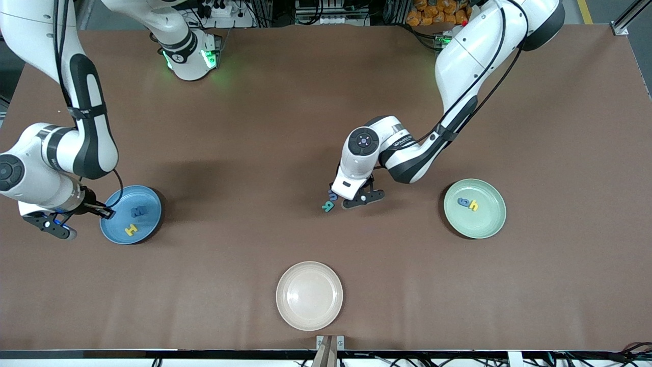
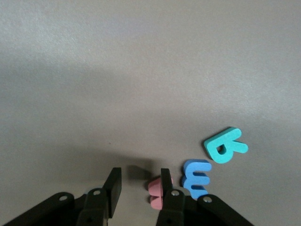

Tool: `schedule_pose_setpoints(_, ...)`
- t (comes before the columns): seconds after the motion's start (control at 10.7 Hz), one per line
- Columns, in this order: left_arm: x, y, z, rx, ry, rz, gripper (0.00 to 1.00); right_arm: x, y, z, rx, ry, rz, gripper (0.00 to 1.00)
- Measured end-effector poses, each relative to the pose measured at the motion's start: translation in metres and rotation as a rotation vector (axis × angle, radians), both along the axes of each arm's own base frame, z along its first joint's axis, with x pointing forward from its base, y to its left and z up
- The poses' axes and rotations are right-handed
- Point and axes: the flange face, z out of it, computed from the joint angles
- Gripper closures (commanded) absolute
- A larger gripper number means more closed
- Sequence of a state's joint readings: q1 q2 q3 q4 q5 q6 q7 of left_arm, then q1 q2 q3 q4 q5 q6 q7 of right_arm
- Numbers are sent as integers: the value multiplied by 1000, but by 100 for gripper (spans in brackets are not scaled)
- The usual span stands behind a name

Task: Sort uppercase to blue plate, lowercase to green plate
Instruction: 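Lower the left gripper toward the pink w beside the blue E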

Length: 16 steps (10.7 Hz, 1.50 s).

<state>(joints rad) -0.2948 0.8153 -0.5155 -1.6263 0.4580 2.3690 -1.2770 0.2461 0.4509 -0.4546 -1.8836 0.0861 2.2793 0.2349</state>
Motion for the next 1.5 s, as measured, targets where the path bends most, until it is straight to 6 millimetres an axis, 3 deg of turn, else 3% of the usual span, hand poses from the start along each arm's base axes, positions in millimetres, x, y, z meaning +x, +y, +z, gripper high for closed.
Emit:
schedule_pose_setpoints(0.84,-1,-7,2,2,15,15,59,2,9,0,0,-2,1,100)
schedule_pose_setpoints(1.5,-3,-17,-9,16,10,21,59,2,11,0,-1,-3,1,100)
